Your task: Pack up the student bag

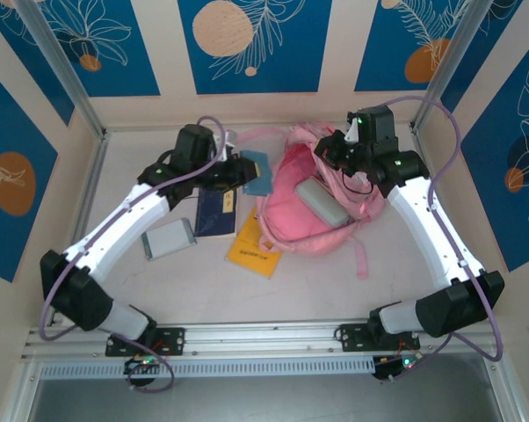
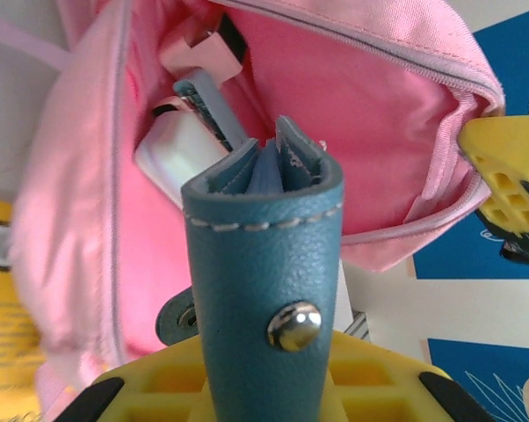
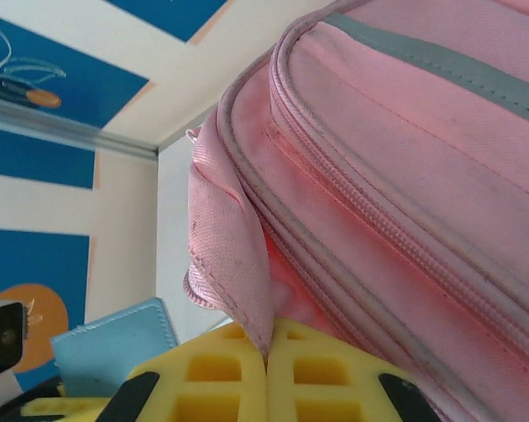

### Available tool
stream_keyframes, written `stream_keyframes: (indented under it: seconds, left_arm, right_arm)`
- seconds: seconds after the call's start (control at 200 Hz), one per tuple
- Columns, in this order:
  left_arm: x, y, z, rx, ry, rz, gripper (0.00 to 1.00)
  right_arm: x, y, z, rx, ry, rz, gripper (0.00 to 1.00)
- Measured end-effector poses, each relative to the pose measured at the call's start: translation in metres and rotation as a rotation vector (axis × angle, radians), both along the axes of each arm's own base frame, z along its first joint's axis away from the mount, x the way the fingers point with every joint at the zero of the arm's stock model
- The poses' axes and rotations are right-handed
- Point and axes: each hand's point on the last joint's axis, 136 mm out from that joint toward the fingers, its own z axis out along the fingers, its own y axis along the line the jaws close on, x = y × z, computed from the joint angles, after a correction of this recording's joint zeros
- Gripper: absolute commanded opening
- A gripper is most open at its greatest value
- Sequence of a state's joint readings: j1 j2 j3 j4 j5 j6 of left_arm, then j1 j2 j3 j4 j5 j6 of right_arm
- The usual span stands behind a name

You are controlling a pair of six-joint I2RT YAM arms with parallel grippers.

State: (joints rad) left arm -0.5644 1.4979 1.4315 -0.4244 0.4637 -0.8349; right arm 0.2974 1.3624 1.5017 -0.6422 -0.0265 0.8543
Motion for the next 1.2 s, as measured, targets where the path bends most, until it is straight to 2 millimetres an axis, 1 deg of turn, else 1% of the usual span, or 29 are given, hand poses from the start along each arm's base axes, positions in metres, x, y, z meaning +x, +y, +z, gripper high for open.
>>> stream_keyframes:
  seconds: [0.1, 0.22, 0.31, 0.395, 0.5, 0.635, 0.71, 0.785, 0.815, 0.835, 0.86, 0.89, 0.92, 0.96, 0.995, 1.04, 1.095, 1.2]
  left_arm:
    - [0.012, -0.023, -0.008, 0.006, 0.036, -0.019, 0.20]
    - [0.031, -0.055, -0.017, 0.009, 0.059, -0.043, 0.20]
    - [0.043, -0.076, -0.024, 0.010, 0.075, -0.056, 0.20]
    - [0.051, -0.092, -0.032, 0.023, 0.095, -0.068, 0.20]
    - [0.067, -0.103, -0.039, 0.046, 0.108, -0.063, 0.20]
    - [0.092, -0.117, -0.043, 0.061, 0.095, -0.056, 0.21]
    - [0.103, -0.122, -0.051, 0.064, 0.100, -0.051, 0.21]
    - [0.109, -0.126, -0.068, 0.073, 0.131, -0.039, 0.22]
    - [0.111, -0.127, -0.075, 0.077, 0.144, -0.032, 0.24]
    - [0.112, -0.128, -0.079, 0.079, 0.151, -0.025, 0.28]
    - [0.115, -0.130, -0.085, 0.080, 0.162, -0.017, 0.35]
    - [0.117, -0.134, -0.094, 0.082, 0.169, -0.009, 0.47]
    - [0.120, -0.137, -0.100, 0.078, 0.174, -0.003, 0.57]
    - [0.125, -0.143, -0.108, 0.065, 0.187, 0.008, 0.67]
    - [0.129, -0.148, -0.114, 0.052, 0.190, 0.014, 0.72]
    - [0.135, -0.156, -0.120, 0.029, 0.197, 0.018, 0.76]
    - [0.139, -0.163, -0.124, 0.010, 0.194, 0.012, 0.78]
    - [0.138, -0.166, -0.126, 0.004, 0.194, -0.003, 0.80]
  right_arm:
    - [0.002, -0.008, 0.014, -0.008, -0.006, -0.060, 0.00]
    - [0.004, -0.018, 0.035, -0.007, -0.029, -0.125, 0.00]
    - [0.004, -0.021, 0.045, -0.005, -0.033, -0.154, 0.00]
    - [0.004, -0.021, 0.053, -0.016, -0.035, -0.170, 0.00]
    - [0.003, -0.018, 0.060, -0.035, -0.040, -0.171, 0.00]
    - [0.002, -0.015, 0.060, -0.036, -0.035, -0.165, 0.00]
    - [0.001, -0.013, 0.060, -0.026, -0.030, -0.159, 0.00]
    - [0.003, -0.008, 0.058, -0.003, -0.028, -0.144, 0.00]
    - [0.004, -0.006, 0.056, 0.007, -0.026, -0.138, 0.00]
    - [0.005, -0.004, 0.055, 0.014, -0.025, -0.134, 0.00]
    - [0.006, -0.002, 0.053, 0.023, -0.024, -0.130, 0.00]
    - [0.007, 0.000, 0.051, 0.034, -0.021, -0.123, 0.00]
    - [0.008, 0.002, 0.050, 0.043, -0.018, -0.118, 0.00]
    - [0.009, 0.005, 0.047, 0.054, -0.016, -0.109, 0.00]
    - [0.010, 0.006, 0.046, 0.060, -0.016, -0.103, 0.00]
    - [0.013, 0.007, 0.043, 0.069, -0.017, -0.102, 0.00]
    - [0.015, 0.007, 0.041, 0.079, -0.019, -0.100, 0.00]
    - [0.019, 0.004, 0.041, 0.092, -0.030, -0.105, 0.00]
